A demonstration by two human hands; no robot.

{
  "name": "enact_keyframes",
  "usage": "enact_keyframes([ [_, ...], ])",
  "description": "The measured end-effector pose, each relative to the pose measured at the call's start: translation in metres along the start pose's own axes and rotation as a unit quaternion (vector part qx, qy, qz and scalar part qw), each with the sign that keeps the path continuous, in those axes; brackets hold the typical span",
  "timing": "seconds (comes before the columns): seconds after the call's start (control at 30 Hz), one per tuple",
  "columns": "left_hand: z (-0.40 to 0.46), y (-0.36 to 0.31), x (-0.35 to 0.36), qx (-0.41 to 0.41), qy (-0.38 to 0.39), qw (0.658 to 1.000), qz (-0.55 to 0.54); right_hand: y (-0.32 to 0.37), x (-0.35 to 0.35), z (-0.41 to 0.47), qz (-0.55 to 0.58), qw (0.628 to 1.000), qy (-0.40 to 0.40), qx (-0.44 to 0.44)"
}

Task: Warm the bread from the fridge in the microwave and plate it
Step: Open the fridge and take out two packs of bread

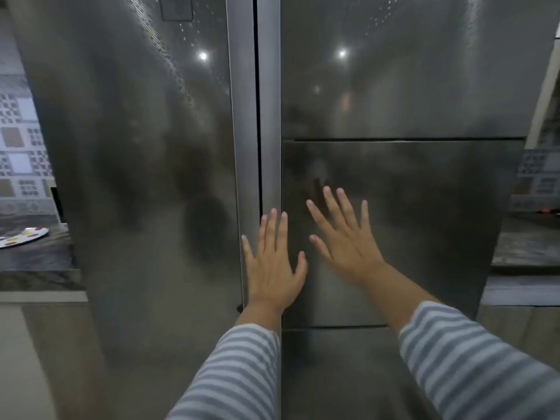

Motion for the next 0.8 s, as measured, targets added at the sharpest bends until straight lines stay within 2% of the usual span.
enact_keyframes([
  [0.1, 0.021, 0.015, 0.034, -0.038, 0.010, 0.998, -0.054, -0.007, 0.022, 0.027, -0.042, 0.999, -0.028, -0.022],
  [0.23, 0.022, 0.020, 0.071, -0.031, -0.014, 0.990, -0.134, -0.013, 0.049, 0.035, -0.091, 0.992, -0.055, -0.072],
  [0.4, 0.020, 0.023, 0.096, -0.051, -0.011, 0.975, -0.218, -0.016, 0.056, 0.037, -0.112, 0.989, -0.067, -0.070],
  [0.57, 0.023, 0.028, 0.100, -0.083, 0.016, 0.969, -0.230, -0.017, 0.053, 0.037, -0.120, 0.988, -0.078, -0.066],
  [0.8, 0.024, 0.028, 0.097, -0.094, 0.047, 0.961, -0.254, -0.017, 0.053, 0.038, -0.121, 0.990, -0.047, -0.056],
])
Point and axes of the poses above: each hand's wrist, its own z-axis towards the middle knuckle, its own x-axis out of the palm, y = z × x, the point moved 9 cm from there along z, towards the middle knuckle, and after that the axes turned 12 degrees about -x, right-handed, at the moved point
